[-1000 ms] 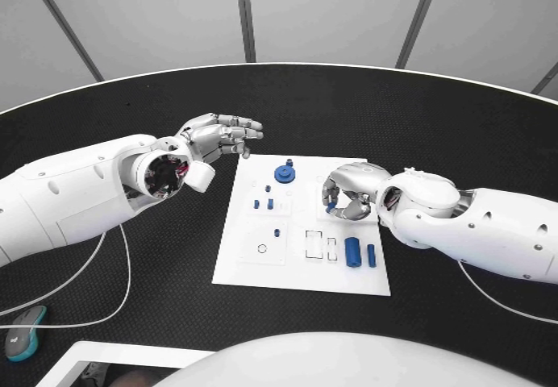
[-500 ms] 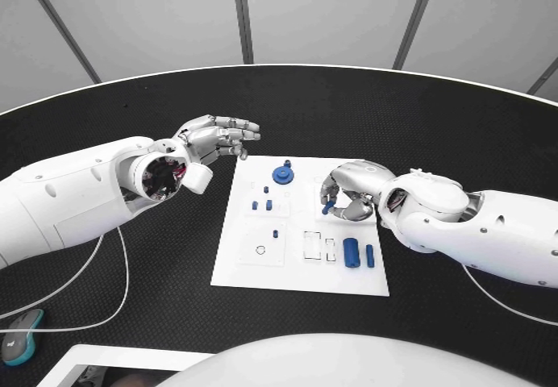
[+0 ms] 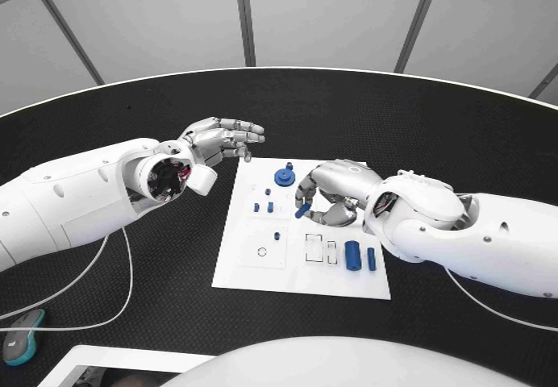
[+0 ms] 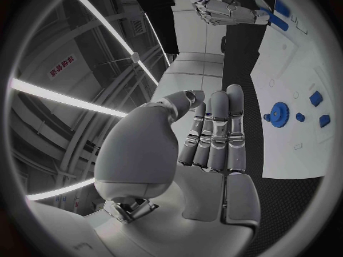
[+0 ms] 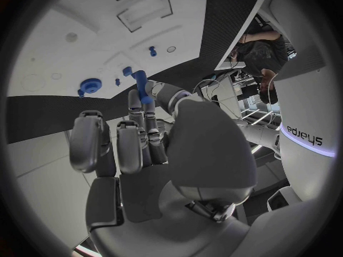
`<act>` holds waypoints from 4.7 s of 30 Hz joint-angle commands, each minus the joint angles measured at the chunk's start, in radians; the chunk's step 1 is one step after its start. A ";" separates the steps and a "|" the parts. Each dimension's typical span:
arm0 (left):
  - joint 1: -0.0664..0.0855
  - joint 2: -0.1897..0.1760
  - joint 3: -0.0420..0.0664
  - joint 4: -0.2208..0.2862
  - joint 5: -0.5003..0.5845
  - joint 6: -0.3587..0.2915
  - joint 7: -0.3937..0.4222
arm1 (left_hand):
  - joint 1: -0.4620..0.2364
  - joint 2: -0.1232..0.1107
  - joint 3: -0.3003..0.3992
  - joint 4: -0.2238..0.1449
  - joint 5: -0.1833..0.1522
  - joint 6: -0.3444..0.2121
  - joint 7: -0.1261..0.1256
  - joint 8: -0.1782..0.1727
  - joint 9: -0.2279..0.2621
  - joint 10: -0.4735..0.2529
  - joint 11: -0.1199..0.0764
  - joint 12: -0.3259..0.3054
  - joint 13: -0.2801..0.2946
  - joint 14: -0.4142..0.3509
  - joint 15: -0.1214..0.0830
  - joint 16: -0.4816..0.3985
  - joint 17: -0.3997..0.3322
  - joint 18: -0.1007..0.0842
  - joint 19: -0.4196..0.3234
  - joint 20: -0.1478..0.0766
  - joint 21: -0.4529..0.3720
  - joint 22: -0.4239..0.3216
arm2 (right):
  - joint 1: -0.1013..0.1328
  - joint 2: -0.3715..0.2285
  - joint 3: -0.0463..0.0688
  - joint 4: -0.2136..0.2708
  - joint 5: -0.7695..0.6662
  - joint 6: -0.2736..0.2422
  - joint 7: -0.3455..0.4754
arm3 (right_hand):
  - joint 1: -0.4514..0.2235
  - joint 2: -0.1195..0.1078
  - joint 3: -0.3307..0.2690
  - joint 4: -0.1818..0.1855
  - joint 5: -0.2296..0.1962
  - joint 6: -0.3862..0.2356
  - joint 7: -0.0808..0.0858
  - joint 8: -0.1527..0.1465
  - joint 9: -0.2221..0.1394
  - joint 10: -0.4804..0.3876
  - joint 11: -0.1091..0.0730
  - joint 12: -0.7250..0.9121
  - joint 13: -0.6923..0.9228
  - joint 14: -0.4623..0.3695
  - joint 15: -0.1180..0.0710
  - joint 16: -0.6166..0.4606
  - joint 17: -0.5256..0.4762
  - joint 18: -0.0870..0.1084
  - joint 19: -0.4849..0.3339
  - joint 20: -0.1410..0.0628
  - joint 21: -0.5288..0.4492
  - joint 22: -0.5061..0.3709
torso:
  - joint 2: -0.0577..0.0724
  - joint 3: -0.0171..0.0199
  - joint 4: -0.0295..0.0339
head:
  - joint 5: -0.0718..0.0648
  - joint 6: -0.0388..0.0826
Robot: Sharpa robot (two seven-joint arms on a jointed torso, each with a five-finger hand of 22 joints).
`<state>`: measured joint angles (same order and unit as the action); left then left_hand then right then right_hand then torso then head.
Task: Assemble the parts on the task board
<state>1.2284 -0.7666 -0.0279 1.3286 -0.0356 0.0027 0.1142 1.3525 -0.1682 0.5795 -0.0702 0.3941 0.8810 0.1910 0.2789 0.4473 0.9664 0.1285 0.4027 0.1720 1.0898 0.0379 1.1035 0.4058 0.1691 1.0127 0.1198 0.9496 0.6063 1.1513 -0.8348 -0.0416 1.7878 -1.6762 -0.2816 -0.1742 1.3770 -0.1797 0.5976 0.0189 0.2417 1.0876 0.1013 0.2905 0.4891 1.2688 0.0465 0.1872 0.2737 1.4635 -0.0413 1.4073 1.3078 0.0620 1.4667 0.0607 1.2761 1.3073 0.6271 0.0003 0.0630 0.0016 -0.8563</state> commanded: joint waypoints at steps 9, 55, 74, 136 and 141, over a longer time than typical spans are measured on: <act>0.000 0.020 0.000 -0.020 0.000 0.008 -0.001 | 0.000 0.006 -0.005 -0.001 0.003 0.001 0.007 -0.007 -0.001 -0.006 -0.002 -0.001 -0.001 -0.008 0.001 -0.004 -0.001 0.017 -0.008 0.000 0.003 0.001 | -0.015 0.148 -0.011 -0.064 0.011 0.026 0.040 | 0.013 0.013 0.015 -0.003 0.010 0.005 0.001 0.002 0.003 0.030 -0.018 -0.007 0.003 0.063 -0.007 0.005 0.042 0.001 0.029 -0.010 -0.002 0.083 | 0.002 -0.0005 0.0025 | 0.043 -0.007; 0.000 0.032 0.000 -0.020 0.000 0.012 -0.006 | 0.001 0.007 -0.006 -0.001 0.003 0.001 0.007 -0.007 -0.001 -0.006 -0.002 -0.001 -0.001 -0.009 0.001 -0.004 -0.002 0.017 -0.010 0.000 0.004 0.002 | -0.069 0.277 -0.050 -0.228 0.012 0.102 0.063 | 0.015 0.013 0.025 -0.007 0.015 0.000 0.005 -0.001 0.004 0.027 -0.015 -0.011 0.004 0.063 -0.006 0.006 0.043 0.001 0.028 -0.009 -0.005 0.082 | 0.002 0.0018 0.0015 | 0.096 -0.016; 0.000 0.031 0.000 -0.021 0.000 0.013 -0.008 | 0.002 0.008 -0.007 -0.002 0.003 0.002 0.007 -0.008 -0.002 -0.006 -0.001 0.000 -0.001 -0.010 0.001 -0.004 -0.003 0.017 -0.011 0.000 0.005 0.002 | -0.073 0.280 -0.050 -0.221 0.012 0.088 0.066 | 0.015 0.013 0.027 -0.008 0.016 -0.001 0.005 -0.002 0.005 0.027 -0.015 -0.012 0.005 0.064 -0.005 0.008 0.046 0.001 0.029 -0.009 -0.003 0.083 | 0.001 0.0019 0.0010 | 0.099 -0.016; 0.000 0.029 0.000 -0.020 0.000 0.021 -0.019 | 0.002 0.008 -0.007 -0.002 0.003 0.002 0.007 -0.008 -0.002 -0.006 -0.001 0.000 -0.001 -0.010 0.001 -0.004 -0.003 0.017 -0.011 0.000 0.005 0.002 | -0.074 0.304 -0.051 -0.236 -0.046 0.151 0.053 | -0.050 -0.038 0.008 0.004 0.003 -0.134 0.045 -0.097 -0.018 -0.135 0.040 -0.120 -0.032 0.056 0.040 -0.010 0.019 0.009 0.012 0.026 -0.060 0.055 | 0.001 0.0022 0.0009 | 0.105 -0.016; 0.000 0.030 0.000 -0.022 -0.001 0.023 -0.021 | 0.004 0.008 -0.009 -0.003 0.004 0.002 0.007 -0.009 -0.002 -0.008 -0.001 0.001 -0.002 -0.011 0.001 -0.004 -0.004 0.017 -0.014 0.001 0.008 0.004 | -0.074 0.304 -0.051 -0.239 -0.046 0.157 0.053 | -0.061 -0.051 0.007 0.008 0.000 -0.158 0.037 -0.115 -0.024 -0.156 0.042 -0.123 -0.043 0.051 0.042 -0.021 0.005 0.015 0.006 0.031 -0.082 0.042 | 0.001 0.0024 0.0006 | 0.105 -0.016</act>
<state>1.2287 -0.7363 -0.0276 1.3070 -0.0361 0.0253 0.0932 1.3525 -0.1682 0.5767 -0.0730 0.3941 0.8810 0.1910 0.2752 0.4463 0.9665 0.1285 0.4027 0.1707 1.0861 0.0415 1.1035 0.4026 0.1684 1.0058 0.1197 0.9538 0.6090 1.0769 -0.5309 -0.0923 1.5495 -1.7220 -0.1251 -0.1212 1.3173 -0.2230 0.6034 0.0222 0.2452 0.9356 0.1356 0.1803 0.4664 1.1179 0.0888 0.0695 0.2314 1.4653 -0.0073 1.3898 1.3075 0.0619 1.4669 0.0859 1.1978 1.3076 0.6280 0.0022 0.0639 0.1071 -0.8727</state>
